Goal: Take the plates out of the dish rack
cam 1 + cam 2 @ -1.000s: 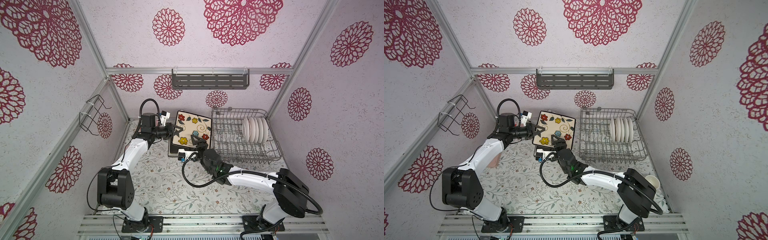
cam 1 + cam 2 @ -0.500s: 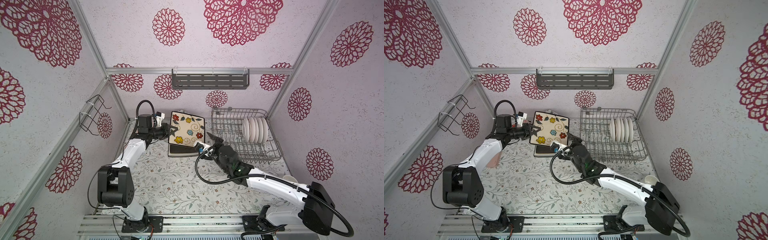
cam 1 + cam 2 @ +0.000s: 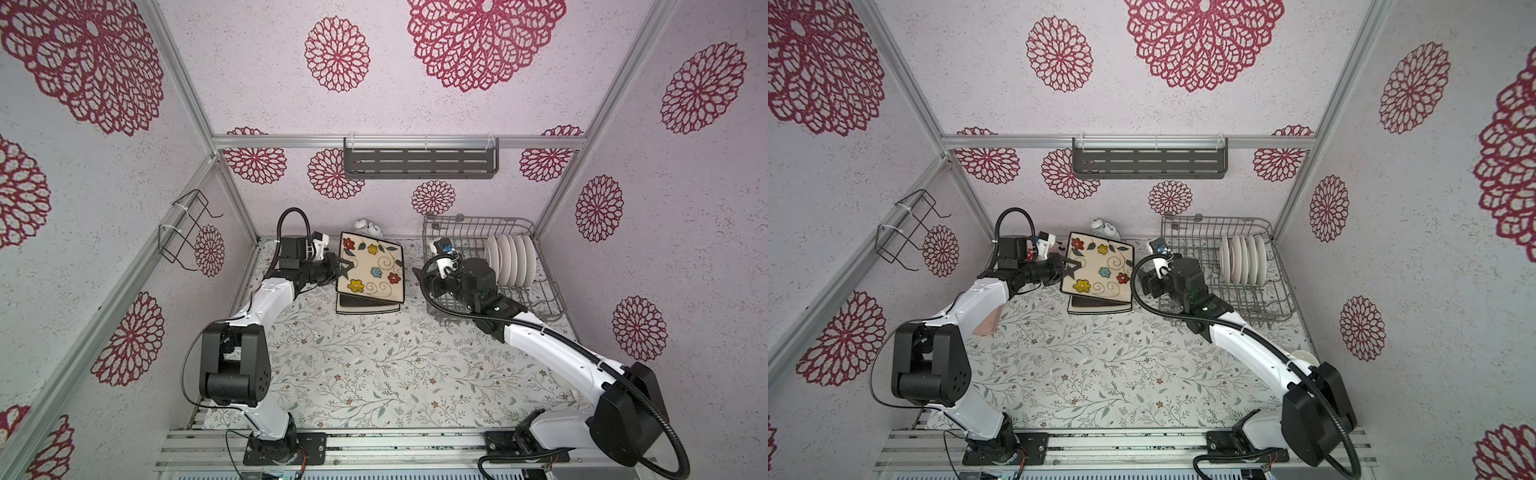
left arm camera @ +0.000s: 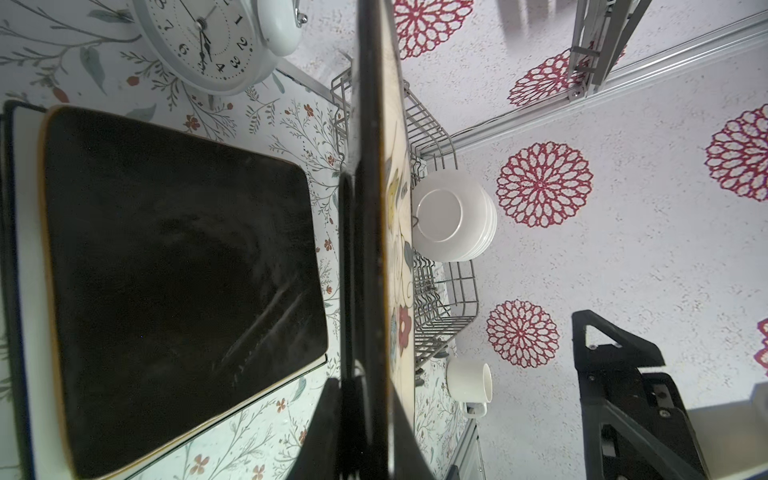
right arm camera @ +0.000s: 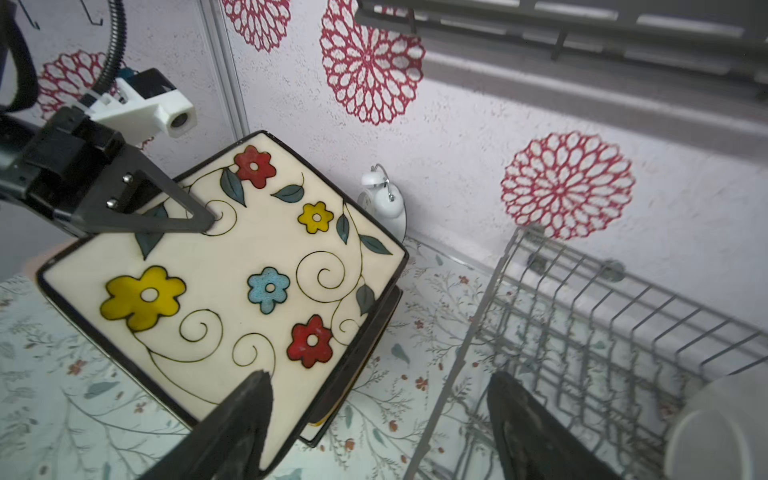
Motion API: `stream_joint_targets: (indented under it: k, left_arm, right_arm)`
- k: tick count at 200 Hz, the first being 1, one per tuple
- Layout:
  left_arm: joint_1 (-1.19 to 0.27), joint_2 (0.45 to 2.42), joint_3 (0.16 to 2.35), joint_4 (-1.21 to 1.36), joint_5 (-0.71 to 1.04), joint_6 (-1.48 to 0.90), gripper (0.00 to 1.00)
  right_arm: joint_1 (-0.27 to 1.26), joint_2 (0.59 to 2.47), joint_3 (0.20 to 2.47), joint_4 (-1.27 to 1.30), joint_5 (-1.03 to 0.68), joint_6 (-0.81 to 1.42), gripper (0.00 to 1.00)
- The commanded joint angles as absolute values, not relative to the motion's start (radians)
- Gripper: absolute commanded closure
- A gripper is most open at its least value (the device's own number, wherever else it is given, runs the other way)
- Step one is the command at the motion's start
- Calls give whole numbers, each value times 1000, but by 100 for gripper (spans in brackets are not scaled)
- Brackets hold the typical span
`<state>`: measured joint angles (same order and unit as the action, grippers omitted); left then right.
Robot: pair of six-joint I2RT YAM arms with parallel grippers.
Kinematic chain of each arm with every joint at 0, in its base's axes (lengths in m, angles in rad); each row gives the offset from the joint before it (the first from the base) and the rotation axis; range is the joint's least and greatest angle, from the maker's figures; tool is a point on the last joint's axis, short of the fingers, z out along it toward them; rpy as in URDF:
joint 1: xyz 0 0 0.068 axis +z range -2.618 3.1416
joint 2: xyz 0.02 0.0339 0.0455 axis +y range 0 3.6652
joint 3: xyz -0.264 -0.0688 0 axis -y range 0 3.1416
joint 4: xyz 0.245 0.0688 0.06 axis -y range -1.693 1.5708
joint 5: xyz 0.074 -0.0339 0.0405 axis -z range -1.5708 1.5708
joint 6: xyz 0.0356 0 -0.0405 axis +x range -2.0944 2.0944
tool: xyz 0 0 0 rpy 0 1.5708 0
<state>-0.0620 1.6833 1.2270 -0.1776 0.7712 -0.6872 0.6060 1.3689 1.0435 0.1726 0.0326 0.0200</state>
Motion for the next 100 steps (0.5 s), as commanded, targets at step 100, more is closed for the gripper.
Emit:
stream_joint_targets:
  k: [100]
  left_arm:
    - [-44,1702,1242,-44,825,-689,100]
  right_arm:
    - [538,1656,1306,87,-235,537,24]
